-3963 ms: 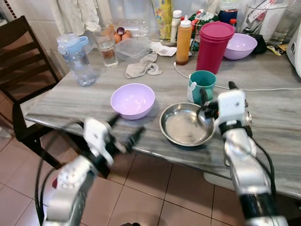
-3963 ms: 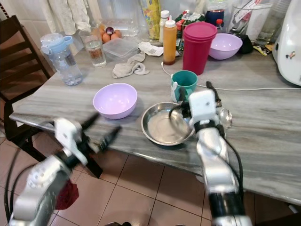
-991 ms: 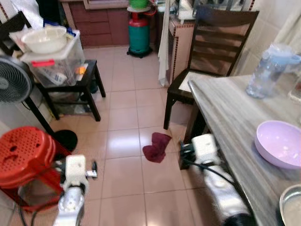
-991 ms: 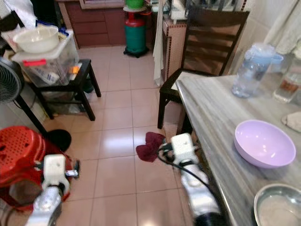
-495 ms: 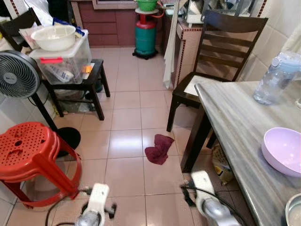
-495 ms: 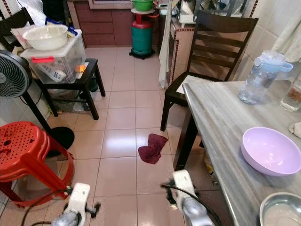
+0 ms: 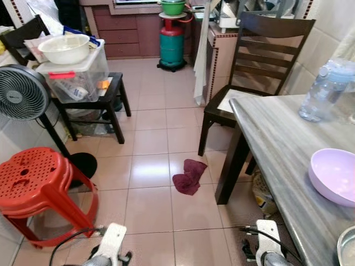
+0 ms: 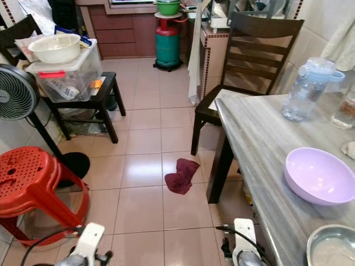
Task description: Setting the table
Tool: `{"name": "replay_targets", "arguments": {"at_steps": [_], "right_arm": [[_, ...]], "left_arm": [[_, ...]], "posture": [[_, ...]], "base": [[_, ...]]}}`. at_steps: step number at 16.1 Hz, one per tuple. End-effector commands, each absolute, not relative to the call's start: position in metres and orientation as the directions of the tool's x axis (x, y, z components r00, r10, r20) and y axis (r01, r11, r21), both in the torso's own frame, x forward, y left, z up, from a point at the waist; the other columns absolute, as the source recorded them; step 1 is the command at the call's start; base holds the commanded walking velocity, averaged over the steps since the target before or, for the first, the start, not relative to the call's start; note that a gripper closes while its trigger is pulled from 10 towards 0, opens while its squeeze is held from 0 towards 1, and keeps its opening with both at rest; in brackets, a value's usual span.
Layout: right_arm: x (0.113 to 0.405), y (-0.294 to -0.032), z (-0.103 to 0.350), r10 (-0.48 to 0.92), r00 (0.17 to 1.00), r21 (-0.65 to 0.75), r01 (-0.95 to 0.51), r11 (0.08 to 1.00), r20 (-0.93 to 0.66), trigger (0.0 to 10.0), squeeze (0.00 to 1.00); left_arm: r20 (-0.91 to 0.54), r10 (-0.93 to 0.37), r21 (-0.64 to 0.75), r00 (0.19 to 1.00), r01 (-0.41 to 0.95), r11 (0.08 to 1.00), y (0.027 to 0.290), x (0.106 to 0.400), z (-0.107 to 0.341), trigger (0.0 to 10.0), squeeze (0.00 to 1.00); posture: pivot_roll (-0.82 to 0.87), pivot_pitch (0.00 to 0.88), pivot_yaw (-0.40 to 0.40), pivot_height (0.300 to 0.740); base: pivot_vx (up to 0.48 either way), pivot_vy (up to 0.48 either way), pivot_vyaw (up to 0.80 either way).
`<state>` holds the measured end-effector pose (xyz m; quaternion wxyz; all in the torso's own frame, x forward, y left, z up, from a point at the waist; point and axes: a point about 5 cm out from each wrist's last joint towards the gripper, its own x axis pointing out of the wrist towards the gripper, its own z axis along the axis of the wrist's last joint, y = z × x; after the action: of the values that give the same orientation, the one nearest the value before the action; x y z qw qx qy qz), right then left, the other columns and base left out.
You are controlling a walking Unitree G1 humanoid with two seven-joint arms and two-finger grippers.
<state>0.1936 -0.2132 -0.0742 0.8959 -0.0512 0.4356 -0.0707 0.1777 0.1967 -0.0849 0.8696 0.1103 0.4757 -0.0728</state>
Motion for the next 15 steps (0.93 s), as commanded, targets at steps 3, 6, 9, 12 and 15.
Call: {"name": "replay_targets", "arguments": {"at_steps": [3, 6, 9, 12, 15], "right_arm": [[0.205, -0.194, -0.072, -0.061, 0.623, -0.157, -0.101, 0.982, -0.780, 10.0, 0.00], [0.216, -0.191, -0.066, -0.057, 0.637, -0.159, -0.104, 0.982, -0.769, 10.0, 0.00], [0.215, -0.190, -0.067, -0.056, 0.634, -0.137, -0.079, 0.987, -0.771, 10.0, 0.00], [0.203, -0.191, -0.074, -0.063, 0.606, -0.149, -0.092, 0.985, -0.793, 10.0, 0.00], [0.195, -0.192, -0.078, -0.072, 0.589, -0.147, -0.082, 0.986, -0.805, 10.0, 0.00]], "left_arm": [[-0.849, 0.095, 0.137, 0.520, 0.043, 0.990, 0.215, 0.167, -0.087, 10.0, 0.00], [-0.861, 0.064, 0.131, 0.504, 0.099, 0.986, 0.204, 0.162, -0.092, 10.0, 0.00], [-0.867, 0.056, 0.142, 0.496, 0.138, 0.980, 0.192, 0.159, -0.095, 10.0, 0.00], [-0.869, 0.047, 0.153, 0.492, 0.178, 0.972, 0.187, 0.159, -0.095, 10.0, 0.00], [-0.878, 0.040, 0.167, 0.477, 0.227, 0.960, 0.183, 0.154, -0.098, 10.0, 0.00]], "posture": [[-0.13, 0.000, -0.016, 0.740], [-0.15, 0.000, -0.008, 0.740], [-0.14, 0.000, -0.011, 0.740], [-0.14, 0.000, 0.004, 0.740], [-0.14, 0.000, 0.021, 0.740]], "base": [[0.000, 0.186, 0.00], [0.000, 0.418, 0.00], [0.000, 0.480, 0.00], [0.000, 0.480, 0.00], [0.000, 0.480, 0.00]]}}
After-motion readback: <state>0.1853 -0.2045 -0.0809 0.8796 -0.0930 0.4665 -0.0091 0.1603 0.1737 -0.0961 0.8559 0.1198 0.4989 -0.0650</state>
